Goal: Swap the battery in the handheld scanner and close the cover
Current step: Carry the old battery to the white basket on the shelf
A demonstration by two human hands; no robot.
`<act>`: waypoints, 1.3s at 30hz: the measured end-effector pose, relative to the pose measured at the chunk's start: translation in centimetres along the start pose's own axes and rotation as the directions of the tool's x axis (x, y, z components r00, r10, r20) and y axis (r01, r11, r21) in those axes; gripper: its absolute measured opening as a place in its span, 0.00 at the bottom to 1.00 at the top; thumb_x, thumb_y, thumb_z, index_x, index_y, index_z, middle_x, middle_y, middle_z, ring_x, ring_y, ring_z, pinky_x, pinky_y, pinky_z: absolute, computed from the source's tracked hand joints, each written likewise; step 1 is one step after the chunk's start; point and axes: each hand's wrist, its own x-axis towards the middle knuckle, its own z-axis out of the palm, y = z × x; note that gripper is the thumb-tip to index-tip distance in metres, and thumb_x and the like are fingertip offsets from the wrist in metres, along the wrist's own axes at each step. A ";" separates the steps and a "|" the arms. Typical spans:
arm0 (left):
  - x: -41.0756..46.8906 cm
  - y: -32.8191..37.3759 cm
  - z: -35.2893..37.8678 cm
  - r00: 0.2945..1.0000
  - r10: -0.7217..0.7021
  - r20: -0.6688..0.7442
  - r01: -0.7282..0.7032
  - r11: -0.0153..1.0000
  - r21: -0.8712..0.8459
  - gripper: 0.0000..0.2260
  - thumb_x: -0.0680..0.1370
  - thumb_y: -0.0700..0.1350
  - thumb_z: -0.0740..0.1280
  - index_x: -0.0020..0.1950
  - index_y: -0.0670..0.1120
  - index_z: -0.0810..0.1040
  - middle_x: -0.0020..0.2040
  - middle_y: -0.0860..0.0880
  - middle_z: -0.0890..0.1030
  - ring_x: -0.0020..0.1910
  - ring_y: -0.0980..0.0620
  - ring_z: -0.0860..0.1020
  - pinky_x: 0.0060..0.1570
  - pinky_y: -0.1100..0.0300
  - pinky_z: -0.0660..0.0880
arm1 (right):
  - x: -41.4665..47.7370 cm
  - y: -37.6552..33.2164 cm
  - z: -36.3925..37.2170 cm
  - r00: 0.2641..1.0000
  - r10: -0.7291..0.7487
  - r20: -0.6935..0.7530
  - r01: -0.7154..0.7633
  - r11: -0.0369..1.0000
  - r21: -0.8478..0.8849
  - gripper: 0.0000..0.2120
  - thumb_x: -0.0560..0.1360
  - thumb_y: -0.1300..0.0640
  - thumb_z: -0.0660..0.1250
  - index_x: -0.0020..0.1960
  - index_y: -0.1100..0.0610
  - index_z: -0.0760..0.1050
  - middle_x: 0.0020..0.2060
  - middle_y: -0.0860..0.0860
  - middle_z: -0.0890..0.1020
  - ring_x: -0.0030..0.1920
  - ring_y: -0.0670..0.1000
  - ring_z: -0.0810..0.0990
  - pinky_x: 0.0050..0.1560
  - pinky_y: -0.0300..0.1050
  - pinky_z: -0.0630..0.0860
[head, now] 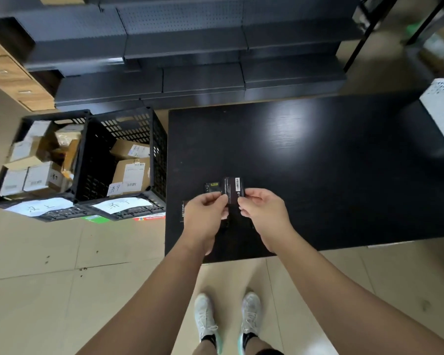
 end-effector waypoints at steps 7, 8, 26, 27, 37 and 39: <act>-4.1 2.8 2.3 0.994 0.057 0.096 -0.056 0.998 -0.011 0.05 0.78 0.39 0.71 0.53 0.42 0.83 0.46 0.45 0.87 0.42 0.52 0.84 0.46 0.59 0.81 | -3.5 -3.2 -3.8 0.997 -0.053 -0.057 0.055 0.998 0.034 0.10 0.73 0.61 0.74 0.52 0.51 0.81 0.45 0.49 0.87 0.46 0.49 0.86 0.50 0.48 0.83; -4.8 3.1 2.7 0.991 0.065 0.117 -0.065 0.998 -0.010 0.05 0.78 0.39 0.71 0.53 0.42 0.83 0.45 0.45 0.87 0.41 0.53 0.85 0.46 0.59 0.81 | -4.1 -3.7 -4.4 0.996 -0.062 -0.067 0.065 0.997 0.042 0.11 0.73 0.61 0.74 0.53 0.52 0.81 0.44 0.49 0.87 0.45 0.49 0.86 0.51 0.48 0.83; -15.2 3.0 18.8 0.758 0.023 0.652 -0.185 0.966 0.182 0.05 0.77 0.39 0.72 0.52 0.42 0.84 0.46 0.43 0.87 0.40 0.51 0.82 0.46 0.57 0.81 | -14.4 -5.1 -21.3 0.809 -0.067 -0.584 0.292 0.908 0.299 0.08 0.74 0.65 0.72 0.52 0.57 0.81 0.43 0.51 0.87 0.41 0.48 0.84 0.44 0.41 0.81; -16.2 2.6 20.2 0.738 0.013 0.675 -0.191 0.963 0.190 0.05 0.77 0.38 0.72 0.52 0.41 0.84 0.46 0.43 0.87 0.40 0.51 0.82 0.47 0.56 0.81 | -15.0 -4.8 -22.8 0.792 -0.058 -0.607 0.303 0.902 0.308 0.08 0.74 0.65 0.72 0.52 0.56 0.81 0.43 0.52 0.87 0.41 0.48 0.84 0.44 0.41 0.80; -24.7 -3.4 36.7 0.617 -0.087 0.782 -0.204 0.942 0.265 0.05 0.77 0.40 0.72 0.51 0.42 0.84 0.45 0.44 0.88 0.40 0.51 0.83 0.46 0.58 0.80 | -17.5 -2.5 -40.6 0.687 -0.003 -0.727 0.370 0.862 0.346 0.08 0.74 0.67 0.71 0.52 0.59 0.81 0.43 0.54 0.87 0.35 0.44 0.83 0.37 0.35 0.79; -26.2 -4.2 40.0 0.604 -0.099 0.791 -0.205 0.939 0.275 0.06 0.77 0.40 0.72 0.52 0.43 0.84 0.45 0.44 0.88 0.41 0.51 0.84 0.48 0.57 0.81 | -17.4 -2.5 -44.5 0.693 -0.011 -0.720 0.365 0.867 0.338 0.08 0.74 0.66 0.71 0.53 0.60 0.81 0.43 0.54 0.87 0.35 0.43 0.84 0.38 0.36 0.79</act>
